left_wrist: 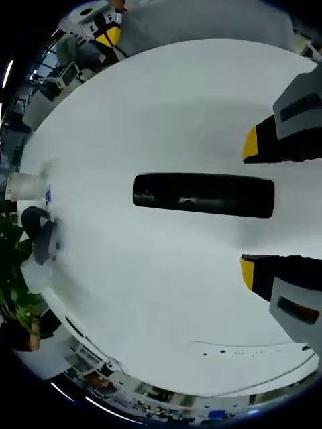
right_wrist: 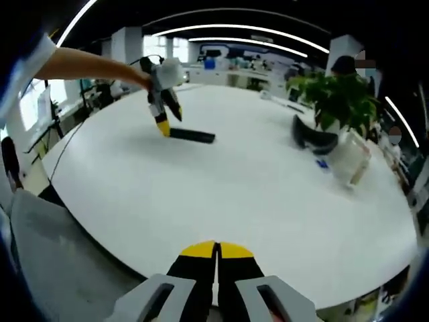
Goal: Press the specified remote control buttons in sequence, fully releasing each button before pressing the next.
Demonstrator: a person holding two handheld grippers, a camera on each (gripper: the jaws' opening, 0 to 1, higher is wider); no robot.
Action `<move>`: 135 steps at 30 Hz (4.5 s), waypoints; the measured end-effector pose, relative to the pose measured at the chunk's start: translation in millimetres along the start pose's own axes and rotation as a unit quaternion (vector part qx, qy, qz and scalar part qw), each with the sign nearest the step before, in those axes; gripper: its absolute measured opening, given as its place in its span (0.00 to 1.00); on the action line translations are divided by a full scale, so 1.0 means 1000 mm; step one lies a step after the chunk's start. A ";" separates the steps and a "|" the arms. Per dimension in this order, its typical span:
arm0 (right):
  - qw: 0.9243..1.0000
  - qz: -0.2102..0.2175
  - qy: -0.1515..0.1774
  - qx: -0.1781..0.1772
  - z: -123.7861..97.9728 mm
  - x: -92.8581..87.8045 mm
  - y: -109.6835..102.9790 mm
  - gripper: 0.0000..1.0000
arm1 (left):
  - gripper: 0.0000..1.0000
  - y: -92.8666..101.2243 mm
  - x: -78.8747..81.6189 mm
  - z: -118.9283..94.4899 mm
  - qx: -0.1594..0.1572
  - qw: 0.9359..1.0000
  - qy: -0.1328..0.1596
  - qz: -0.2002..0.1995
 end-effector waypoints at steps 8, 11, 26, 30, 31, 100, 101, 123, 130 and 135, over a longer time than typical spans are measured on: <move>1.000 0.002 -0.005 -0.003 0.001 -0.001 0.001 0.00 | 0.53 -0.001 -0.005 0.008 -0.009 1.000 0.008 -0.010; 1.000 0.006 -0.007 -0.003 0.002 -0.001 0.001 0.00 | 0.53 0.000 -0.005 0.008 -0.010 1.000 0.008 -0.009; 1.000 0.012 0.017 -0.008 -0.004 0.004 0.004 0.00 | 0.26 0.014 -0.003 0.009 -0.009 1.000 -0.008 0.002; 1.000 0.020 0.018 -0.007 -0.004 0.006 0.006 0.00 | 0.23 0.016 -0.004 0.008 0.000 1.000 -0.007 -0.003; 1.000 0.020 0.020 -0.007 -0.004 0.006 0.006 0.00 | 0.23 0.017 -0.004 0.007 0.001 1.000 -0.001 -0.003; 0.998 0.032 0.056 0.026 -0.014 0.014 -0.002 0.00 | 0.23 0.169 -0.025 0.032 0.016 0.999 -0.011 -0.051; 0.997 0.033 0.057 0.027 -0.014 0.015 -0.002 0.00 | 0.23 0.171 -0.025 0.033 0.017 0.999 -0.014 -0.050; 0.996 0.014 0.056 0.063 -0.015 0.015 -0.017 0.00 | 0.23 0.228 -0.025 0.043 0.019 0.999 -0.009 -0.046; 0.995 0.027 0.047 0.079 -0.015 0.015 -0.019 0.00 | 0.23 0.242 -0.024 0.046 0.020 0.999 -0.002 -0.051; 0.995 0.014 0.045 0.089 -0.016 0.016 -0.024 0.00 | 0.23 0.256 -0.023 0.048 0.023 0.998 0.020 -0.056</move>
Point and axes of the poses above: the point that each gripper's makers call its tool centre point, and the gripper's own axes: z roughly forward along the fingers, y roughly to its right, x roughly out of its top, the point moved 3 cm from there along -z, roughly backward along the fingers, and after that the axes turned 11 degrees about -x, right-handed, at the moved point
